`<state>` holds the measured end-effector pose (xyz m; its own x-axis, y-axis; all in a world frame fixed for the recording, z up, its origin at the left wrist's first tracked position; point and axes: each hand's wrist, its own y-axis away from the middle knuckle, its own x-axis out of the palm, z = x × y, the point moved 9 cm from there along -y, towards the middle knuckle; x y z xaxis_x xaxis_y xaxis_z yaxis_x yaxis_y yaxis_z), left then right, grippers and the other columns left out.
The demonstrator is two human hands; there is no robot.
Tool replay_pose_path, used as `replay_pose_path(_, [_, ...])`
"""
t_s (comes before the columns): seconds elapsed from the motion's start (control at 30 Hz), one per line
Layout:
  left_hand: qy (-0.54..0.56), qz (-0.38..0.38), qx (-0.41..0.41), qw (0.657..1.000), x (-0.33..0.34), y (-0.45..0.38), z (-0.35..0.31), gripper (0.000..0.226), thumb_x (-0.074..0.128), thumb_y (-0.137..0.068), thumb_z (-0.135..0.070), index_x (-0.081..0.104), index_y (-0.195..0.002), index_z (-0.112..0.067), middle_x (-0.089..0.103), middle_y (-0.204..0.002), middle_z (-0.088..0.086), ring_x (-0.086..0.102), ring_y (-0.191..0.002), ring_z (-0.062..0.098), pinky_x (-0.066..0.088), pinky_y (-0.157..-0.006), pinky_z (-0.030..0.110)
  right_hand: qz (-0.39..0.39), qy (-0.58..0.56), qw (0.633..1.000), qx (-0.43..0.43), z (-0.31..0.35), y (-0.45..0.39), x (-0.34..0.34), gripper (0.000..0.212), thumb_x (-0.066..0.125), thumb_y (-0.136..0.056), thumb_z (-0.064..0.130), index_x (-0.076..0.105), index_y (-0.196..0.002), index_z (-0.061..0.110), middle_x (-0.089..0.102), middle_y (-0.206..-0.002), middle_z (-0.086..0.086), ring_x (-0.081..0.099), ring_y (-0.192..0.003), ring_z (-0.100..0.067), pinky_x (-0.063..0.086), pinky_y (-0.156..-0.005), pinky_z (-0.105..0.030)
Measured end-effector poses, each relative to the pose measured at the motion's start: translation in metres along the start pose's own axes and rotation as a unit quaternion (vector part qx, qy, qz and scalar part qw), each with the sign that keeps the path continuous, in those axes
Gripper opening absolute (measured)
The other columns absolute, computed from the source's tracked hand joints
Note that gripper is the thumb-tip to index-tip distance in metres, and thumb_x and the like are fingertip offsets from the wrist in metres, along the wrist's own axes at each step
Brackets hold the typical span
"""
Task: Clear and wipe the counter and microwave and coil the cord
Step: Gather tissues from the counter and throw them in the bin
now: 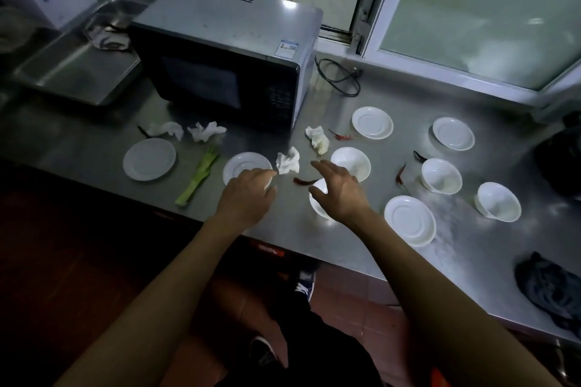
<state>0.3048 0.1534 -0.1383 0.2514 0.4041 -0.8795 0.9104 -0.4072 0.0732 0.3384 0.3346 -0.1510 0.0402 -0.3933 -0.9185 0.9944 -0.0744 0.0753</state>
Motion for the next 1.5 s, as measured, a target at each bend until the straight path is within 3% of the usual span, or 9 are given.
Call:
replay_pose_path(0.17, [-0.004, 0.039, -0.001, 0.999, 0.020, -0.053, -0.005, 0.040, 0.051, -0.099, -0.025, 0.053, -0.138, -0.017, 0.058, -0.134, 0.005, 0.050, -0.123, 0.024, 0.039, -0.100, 0.037, 0.016, -0.024, 0.999, 0.016, -0.031, -0.043, 0.006, 0.058, 0.060, -0.095, 0.035, 0.042, -0.148, 0.022, 0.044, -0.153, -0.006, 0.043, -0.135, -0.031, 0.036, -0.105, -0.047])
replay_pose_path(0.4, [-0.001, 0.058, -0.019, 0.998, 0.058, -0.107, 0.001, 0.041, 0.060, -0.094, -0.028, 0.057, -0.134, -0.019, 0.062, -0.130, 0.001, 0.058, -0.117, 0.024, 0.048, -0.095, 0.040, 0.028, -0.051, 0.998, 0.021, -0.064, -0.090, 0.015, 0.057, 0.066, -0.092, 0.031, 0.046, -0.144, 0.019, 0.052, -0.145, -0.006, 0.050, -0.129, -0.031, 0.041, -0.106, -0.051])
replay_pose_path(0.67, [-0.041, 0.072, 0.019, 0.996, 0.095, -0.147, 0.014, 0.047, 0.056, -0.084, -0.031, 0.057, -0.130, -0.019, 0.060, -0.117, 0.004, 0.055, -0.105, 0.028, 0.052, -0.076, 0.043, 0.050, -0.053, 0.997, 0.020, -0.085, -0.141, 0.036, 0.055, 0.063, -0.093, 0.029, 0.046, -0.144, 0.021, 0.043, -0.153, -0.006, 0.039, -0.139, -0.030, 0.035, -0.112, -0.048])
replay_pose_path(0.83, [-0.110, 0.101, 0.031, 0.988, 0.119, -0.170, 0.024, 0.056, 0.063, -0.081, -0.028, 0.052, -0.135, -0.019, 0.053, -0.130, 0.005, 0.047, -0.116, 0.030, 0.048, -0.080, 0.043, 0.052, -0.021, 0.998, 0.022, -0.093, -0.170, 0.053, 0.057, 0.061, -0.093, 0.025, 0.043, -0.146, 0.021, 0.038, -0.156, -0.008, 0.036, -0.140, -0.031, 0.034, -0.111, -0.046])
replay_pose_path(1.07, [-0.112, 0.118, 0.049, 0.986, 0.135, -0.182, 0.030, 0.065, 0.070, -0.074, -0.017, 0.052, -0.137, -0.018, 0.052, -0.135, 0.008, 0.047, -0.120, 0.033, 0.045, -0.090, 0.049, 0.073, 0.019, 0.996, 0.045, -0.097, -0.196, 0.075, 0.056, 0.057, -0.093, 0.020, 0.041, -0.146, 0.021, 0.034, -0.157, -0.008, 0.034, -0.139, -0.033, 0.033, -0.109, -0.046])
replay_pose_path(1.33, [-0.097, 0.086, 0.090, 0.987, 0.138, -0.193, 0.035, 0.046, 0.068, -0.073, -0.011, 0.064, -0.119, -0.018, 0.060, -0.112, 0.006, 0.053, -0.106, 0.031, 0.045, -0.083, 0.044, 0.065, 0.016, 0.995, 0.069, -0.095, -0.209, 0.087, 0.058, 0.053, -0.090, 0.004, 0.042, -0.145, 0.018, 0.047, -0.144, -0.005, 0.045, -0.119, -0.033, 0.046, -0.096, -0.046])
replay_pose_path(1.5, [-0.059, 0.066, 0.097, 0.991, 0.139, -0.199, 0.037, 0.034, 0.069, -0.071, -0.005, 0.071, -0.104, -0.014, 0.065, -0.099, 0.008, 0.058, -0.095, 0.034, 0.046, -0.075, 0.041, 0.072, 0.014, 0.993, 0.088, -0.098, -0.211, 0.091, 0.048, 0.056, -0.093, 0.003, 0.050, -0.140, 0.015, 0.053, -0.139, -0.008, 0.048, -0.118, -0.032, 0.048, -0.091, -0.043])
